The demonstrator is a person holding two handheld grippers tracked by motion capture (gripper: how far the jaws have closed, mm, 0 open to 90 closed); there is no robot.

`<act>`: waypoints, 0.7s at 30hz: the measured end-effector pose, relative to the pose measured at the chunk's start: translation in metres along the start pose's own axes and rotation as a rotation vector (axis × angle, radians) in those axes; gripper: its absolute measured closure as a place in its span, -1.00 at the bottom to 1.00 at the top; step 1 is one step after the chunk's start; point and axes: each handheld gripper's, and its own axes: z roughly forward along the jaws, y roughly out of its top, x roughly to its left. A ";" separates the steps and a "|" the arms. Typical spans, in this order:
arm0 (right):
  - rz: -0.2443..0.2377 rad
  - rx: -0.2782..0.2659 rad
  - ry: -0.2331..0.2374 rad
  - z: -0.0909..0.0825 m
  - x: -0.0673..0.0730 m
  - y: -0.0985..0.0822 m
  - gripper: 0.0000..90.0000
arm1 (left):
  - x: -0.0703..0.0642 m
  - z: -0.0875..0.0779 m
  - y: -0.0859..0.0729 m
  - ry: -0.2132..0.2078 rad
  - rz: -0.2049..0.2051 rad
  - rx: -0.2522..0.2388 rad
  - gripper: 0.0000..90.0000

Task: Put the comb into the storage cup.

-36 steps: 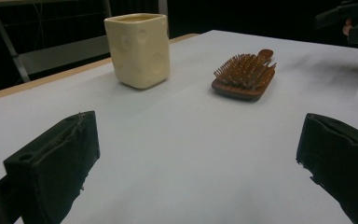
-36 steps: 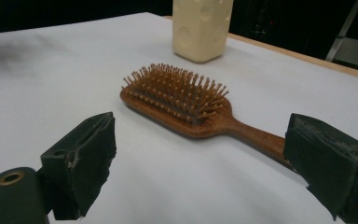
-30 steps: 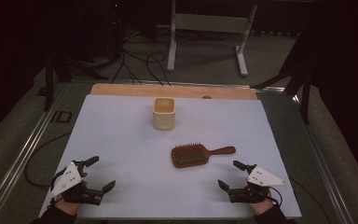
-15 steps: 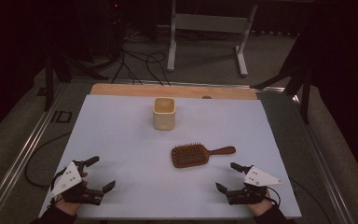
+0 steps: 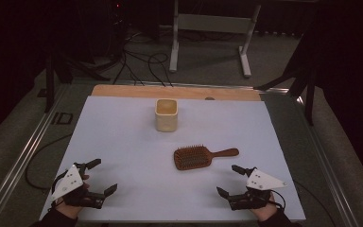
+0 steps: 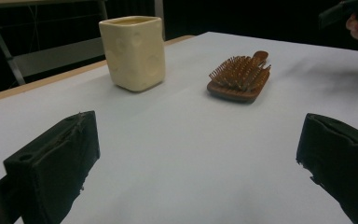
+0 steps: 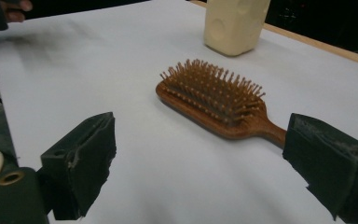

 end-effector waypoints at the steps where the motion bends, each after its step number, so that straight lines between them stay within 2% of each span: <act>1: 0.000 0.000 0.000 0.000 0.000 0.000 -0.80 | 0.000 0.000 0.000 0.000 0.000 0.000 -1.00; 7: -0.004 0.003 -0.010 -0.008 -0.001 0.014 -0.80 | 0.000 0.000 0.000 0.001 0.000 -0.005 -1.00; 10: -0.027 -0.009 -0.015 -0.012 -0.003 0.028 -0.80 | 0.000 0.000 0.000 -0.001 -0.001 -0.004 -1.00; 16: -0.054 -0.032 -0.016 -0.013 -0.008 0.045 -0.80 | 0.000 0.000 0.000 0.001 -0.001 -0.006 -1.00; 21: -0.070 -0.027 -0.018 -0.012 -0.011 0.054 -0.80 | 0.000 0.000 0.000 0.000 0.000 -0.006 -1.00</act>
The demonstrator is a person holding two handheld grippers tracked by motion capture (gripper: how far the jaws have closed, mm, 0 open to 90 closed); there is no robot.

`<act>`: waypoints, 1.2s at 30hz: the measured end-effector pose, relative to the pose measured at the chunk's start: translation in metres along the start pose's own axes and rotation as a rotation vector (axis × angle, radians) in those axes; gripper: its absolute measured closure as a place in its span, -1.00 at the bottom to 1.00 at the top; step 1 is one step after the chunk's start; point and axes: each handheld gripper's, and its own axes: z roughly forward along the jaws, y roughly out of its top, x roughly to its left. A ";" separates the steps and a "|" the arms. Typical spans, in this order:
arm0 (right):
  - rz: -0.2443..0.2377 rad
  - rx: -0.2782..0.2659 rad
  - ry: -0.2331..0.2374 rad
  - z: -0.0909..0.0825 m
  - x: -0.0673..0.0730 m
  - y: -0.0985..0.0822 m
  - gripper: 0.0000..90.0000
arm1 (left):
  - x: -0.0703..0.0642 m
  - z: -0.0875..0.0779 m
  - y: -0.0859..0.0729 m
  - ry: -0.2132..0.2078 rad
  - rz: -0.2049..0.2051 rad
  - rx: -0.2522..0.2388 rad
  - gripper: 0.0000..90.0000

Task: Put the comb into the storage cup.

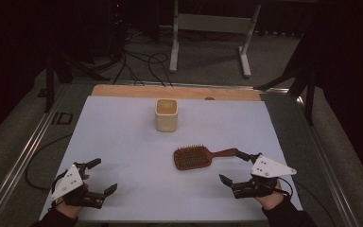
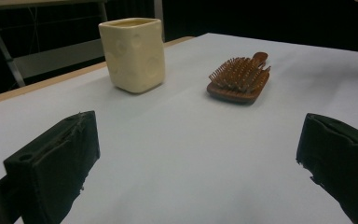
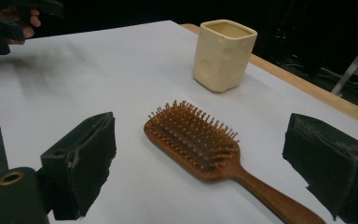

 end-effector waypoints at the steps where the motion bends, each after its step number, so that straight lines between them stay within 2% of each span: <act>1: 0.004 0.003 -0.005 0.000 0.000 0.001 -0.80 | 0.000 0.000 0.000 0.000 -0.001 0.000 -1.00; 12: -0.012 -0.009 -0.008 0.004 -0.011 0.018 -0.80 | 0.000 0.000 0.000 0.000 0.003 0.005 -1.00; 23: -0.020 -0.015 -0.027 0.007 -0.027 0.029 -0.80 | -0.001 0.001 0.000 -0.001 0.006 0.005 -1.00; 24: -0.028 -0.016 -0.029 0.008 -0.031 0.033 -0.80 | -0.001 0.001 0.000 -0.003 0.006 0.008 -1.00; 36: -0.027 -0.002 -0.026 0.018 -0.047 0.038 -0.80 | -0.001 0.001 0.000 -0.004 0.008 0.009 -1.00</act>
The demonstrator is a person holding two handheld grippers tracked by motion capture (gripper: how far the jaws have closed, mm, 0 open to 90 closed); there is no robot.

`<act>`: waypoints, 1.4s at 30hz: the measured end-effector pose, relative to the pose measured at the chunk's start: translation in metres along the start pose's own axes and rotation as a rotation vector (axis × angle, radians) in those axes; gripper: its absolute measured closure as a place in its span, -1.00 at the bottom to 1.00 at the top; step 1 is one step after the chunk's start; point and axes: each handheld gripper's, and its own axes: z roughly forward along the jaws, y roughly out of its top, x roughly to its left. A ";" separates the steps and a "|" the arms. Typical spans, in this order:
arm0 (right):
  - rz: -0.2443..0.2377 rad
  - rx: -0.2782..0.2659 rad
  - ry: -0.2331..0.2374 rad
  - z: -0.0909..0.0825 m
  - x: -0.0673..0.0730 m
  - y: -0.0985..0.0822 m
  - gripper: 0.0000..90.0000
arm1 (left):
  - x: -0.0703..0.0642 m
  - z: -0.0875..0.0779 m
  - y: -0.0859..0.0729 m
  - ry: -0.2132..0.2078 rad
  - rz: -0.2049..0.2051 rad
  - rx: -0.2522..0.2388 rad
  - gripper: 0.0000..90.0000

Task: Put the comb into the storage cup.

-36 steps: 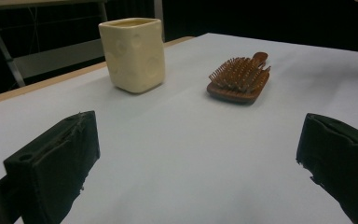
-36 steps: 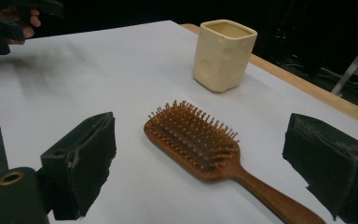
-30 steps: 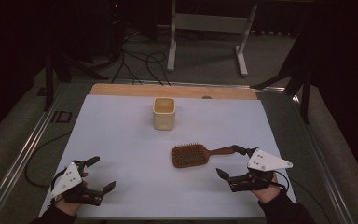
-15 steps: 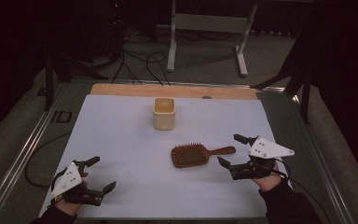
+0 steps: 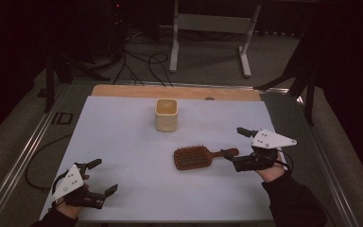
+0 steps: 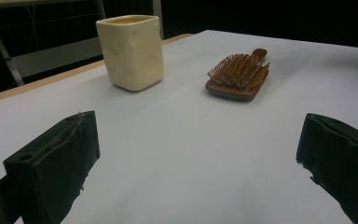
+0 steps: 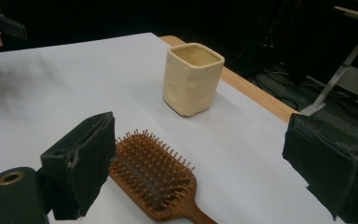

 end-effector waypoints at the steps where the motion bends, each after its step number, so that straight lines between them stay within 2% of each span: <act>1: 0.000 0.000 0.000 0.000 0.000 0.000 -0.80 | 0.000 0.000 0.000 0.000 0.000 0.000 -1.00; 24: 0.035 0.064 -0.013 0.027 -0.024 -0.007 -0.80 | 0.000 0.000 0.000 -0.002 0.002 0.001 -1.00; 35: 0.060 0.111 -0.017 0.040 -0.034 -0.019 -0.78 | 0.000 0.001 -0.001 -0.003 0.001 0.005 -1.00; 42: 0.086 0.154 -0.016 0.048 -0.039 -0.029 -0.70 | 0.000 0.001 0.000 -0.004 0.004 0.004 -1.00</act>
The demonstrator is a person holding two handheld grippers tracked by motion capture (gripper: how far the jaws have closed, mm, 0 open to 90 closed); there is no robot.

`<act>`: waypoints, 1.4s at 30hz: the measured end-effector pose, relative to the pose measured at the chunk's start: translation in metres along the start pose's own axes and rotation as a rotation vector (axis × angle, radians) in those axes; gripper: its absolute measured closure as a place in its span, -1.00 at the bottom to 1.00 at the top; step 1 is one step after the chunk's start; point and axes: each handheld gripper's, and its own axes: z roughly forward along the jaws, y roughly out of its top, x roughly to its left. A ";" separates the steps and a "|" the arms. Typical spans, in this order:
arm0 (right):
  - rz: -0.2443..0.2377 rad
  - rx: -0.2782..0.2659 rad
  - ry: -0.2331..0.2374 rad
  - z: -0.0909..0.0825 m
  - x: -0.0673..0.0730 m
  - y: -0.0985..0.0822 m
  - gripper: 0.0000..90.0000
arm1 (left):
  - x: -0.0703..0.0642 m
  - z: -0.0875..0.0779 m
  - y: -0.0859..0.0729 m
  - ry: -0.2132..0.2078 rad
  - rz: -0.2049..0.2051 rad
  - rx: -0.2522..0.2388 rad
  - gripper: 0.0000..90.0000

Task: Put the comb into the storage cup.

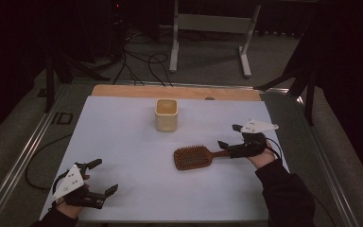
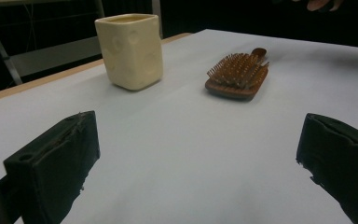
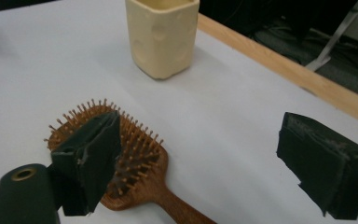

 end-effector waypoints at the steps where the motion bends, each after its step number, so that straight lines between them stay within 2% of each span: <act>1: -0.008 0.013 -0.002 0.002 -0.001 -0.001 -0.69 | 0.000 0.000 0.000 0.000 0.001 0.000 -1.00; 9: 0.022 0.051 0.008 0.012 -0.008 -0.010 -0.50 | 0.000 0.000 -0.001 -0.001 -0.003 0.002 -1.00; 16: 0.041 0.094 0.001 0.020 -0.014 -0.017 -0.43 | 0.000 0.001 -0.001 -0.002 -0.002 0.004 -1.00; 25: 0.054 0.136 -0.033 0.027 -0.017 -0.023 0.02 | 0.000 0.001 -0.001 -0.003 -0.002 0.003 -1.00; 29: 0.049 0.169 -0.051 0.030 -0.018 -0.024 0.20 | 0.000 0.001 -0.001 -0.003 -0.004 0.000 -1.00; 30: 0.044 0.182 -0.056 0.032 -0.018 -0.025 0.32 | 0.000 0.001 -0.001 -0.003 -0.003 0.001 -1.00; 31: 0.044 0.182 -0.056 0.032 -0.018 -0.025 0.32 | 0.000 0.001 -0.001 -0.004 -0.002 0.004 -1.00; 36: 0.024 0.220 -0.067 0.035 -0.018 -0.024 0.59 | 0.000 0.001 -0.001 -0.005 -0.003 0.003 -1.00; 42: 0.015 0.252 -0.071 0.039 -0.020 -0.024 0.82 | 0.000 0.001 -0.001 -0.005 -0.004 0.002 -1.00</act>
